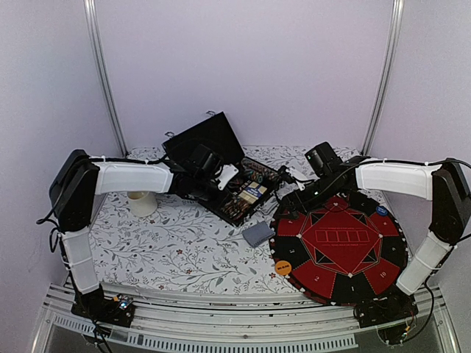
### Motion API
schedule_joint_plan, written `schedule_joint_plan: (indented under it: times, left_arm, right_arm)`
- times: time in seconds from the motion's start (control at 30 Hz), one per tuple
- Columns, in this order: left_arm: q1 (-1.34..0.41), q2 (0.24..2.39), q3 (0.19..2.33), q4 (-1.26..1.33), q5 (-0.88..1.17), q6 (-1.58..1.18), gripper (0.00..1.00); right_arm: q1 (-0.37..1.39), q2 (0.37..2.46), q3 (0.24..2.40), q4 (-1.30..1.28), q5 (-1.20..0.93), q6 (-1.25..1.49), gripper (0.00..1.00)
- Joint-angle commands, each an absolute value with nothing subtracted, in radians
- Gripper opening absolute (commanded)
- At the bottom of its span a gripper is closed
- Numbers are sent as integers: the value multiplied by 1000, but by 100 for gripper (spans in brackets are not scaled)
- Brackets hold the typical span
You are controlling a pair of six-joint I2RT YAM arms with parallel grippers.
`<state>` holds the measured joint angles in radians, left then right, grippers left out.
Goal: Distribute texas hold em gaming equipment
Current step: Place the poker chip in the chip case.
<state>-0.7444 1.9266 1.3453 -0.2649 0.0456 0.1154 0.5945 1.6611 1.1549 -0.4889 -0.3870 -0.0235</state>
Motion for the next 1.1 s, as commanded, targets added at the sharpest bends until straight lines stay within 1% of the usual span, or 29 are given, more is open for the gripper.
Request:
schedule_joint_plan:
  times: [0.0,0.13,0.27,0.5,0.57,0.73,0.87,0.93,1.07]
  left_arm:
    - [-767,1956,1348,-239,-67,128,0]
    - [-785,2015,1352,-249,-137,157,0]
    - [-785,2023,1337,-242,-115,156,0]
    - [-785,2045,1338,-252,-265,178,0]
    - [-785,2049,1339,-250,-247,182,0]
    - [-789,2054,1342,-238,-98,169,0]
    - [-785,2044,1340,-241,-2,155,29]
    - [-778,2042,1346,-250,31,143,35]
    - [-761,2038,1363,-272,88,120,40]
  right_arm:
    - [594,1630,1171,-484,-385,-30,90]
    - [594,1632,1173,-485,-387,-29,90]
    - [594,1627,1168,-486,-383,-28,90]
    - [593,1629,1167,-485,-387,-28,90]
    - [594,1633,1167,-483,-388,-28,90]
    - [594,1638,1170,-483,-391,-28,90]
    - [594,1635,1166,-486,-391,-28,90]
    - [594,1634,1164,-488,-389,-28,90]
    - [594,1634,1161,-485,-389,-28,90]
